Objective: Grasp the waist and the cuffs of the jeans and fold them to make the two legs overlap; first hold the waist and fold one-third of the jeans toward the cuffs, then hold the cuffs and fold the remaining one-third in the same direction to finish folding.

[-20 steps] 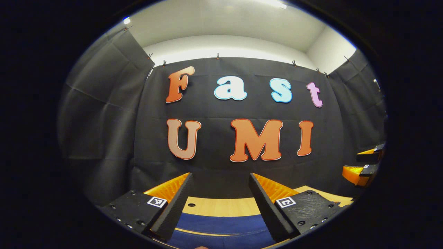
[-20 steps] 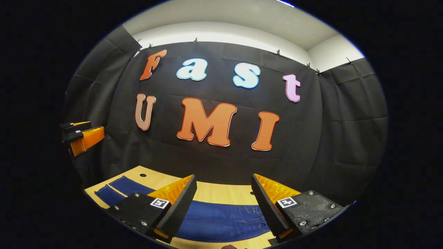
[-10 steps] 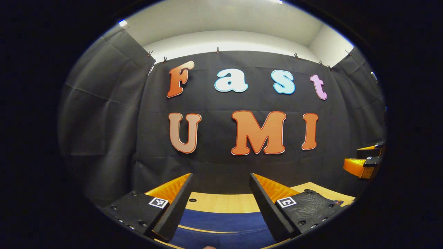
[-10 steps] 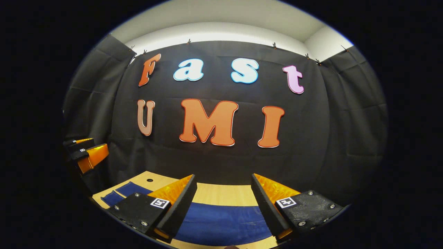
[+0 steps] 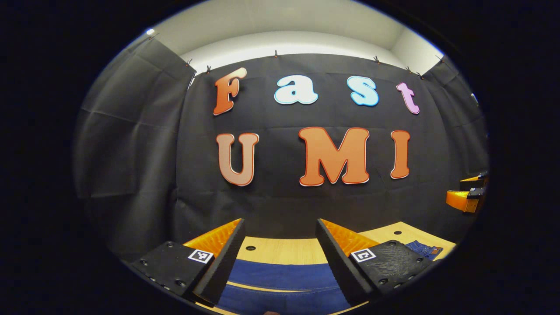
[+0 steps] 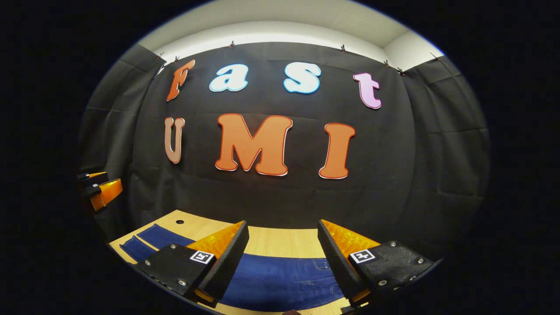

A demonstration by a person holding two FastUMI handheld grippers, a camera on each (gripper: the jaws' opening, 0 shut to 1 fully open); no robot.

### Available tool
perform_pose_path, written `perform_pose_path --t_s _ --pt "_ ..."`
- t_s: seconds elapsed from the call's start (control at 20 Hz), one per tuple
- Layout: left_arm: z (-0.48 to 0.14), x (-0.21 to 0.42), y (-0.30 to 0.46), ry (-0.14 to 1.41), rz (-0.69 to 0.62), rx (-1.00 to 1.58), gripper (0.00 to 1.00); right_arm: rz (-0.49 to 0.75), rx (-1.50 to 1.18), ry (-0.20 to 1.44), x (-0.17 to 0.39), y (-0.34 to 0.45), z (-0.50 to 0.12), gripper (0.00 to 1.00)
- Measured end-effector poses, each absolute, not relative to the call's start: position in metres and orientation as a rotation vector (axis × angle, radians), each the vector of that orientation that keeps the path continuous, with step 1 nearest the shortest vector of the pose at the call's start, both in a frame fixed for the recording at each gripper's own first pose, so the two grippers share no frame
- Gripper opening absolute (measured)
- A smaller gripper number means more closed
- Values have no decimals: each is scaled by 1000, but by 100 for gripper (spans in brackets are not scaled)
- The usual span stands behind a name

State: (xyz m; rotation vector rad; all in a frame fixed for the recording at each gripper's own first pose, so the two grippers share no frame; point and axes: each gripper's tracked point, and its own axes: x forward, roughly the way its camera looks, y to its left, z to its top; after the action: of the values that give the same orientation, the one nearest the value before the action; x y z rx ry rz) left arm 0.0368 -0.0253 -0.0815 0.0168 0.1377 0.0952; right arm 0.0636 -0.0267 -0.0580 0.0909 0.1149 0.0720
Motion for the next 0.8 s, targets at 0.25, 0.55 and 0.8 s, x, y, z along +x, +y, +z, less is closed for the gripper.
perform_pose_path --t_s 0.25,0.55,0.8 --pt "-127 42 1 263 128 -61 98 16 93 214 76 -62 -95 97" --pt "-190 34 44 432 234 -220 97 -16 191 347 87 -89 -149 97" --pt "-250 15 89 567 333 -361 98 -31 289 496 87 -100 -204 98"
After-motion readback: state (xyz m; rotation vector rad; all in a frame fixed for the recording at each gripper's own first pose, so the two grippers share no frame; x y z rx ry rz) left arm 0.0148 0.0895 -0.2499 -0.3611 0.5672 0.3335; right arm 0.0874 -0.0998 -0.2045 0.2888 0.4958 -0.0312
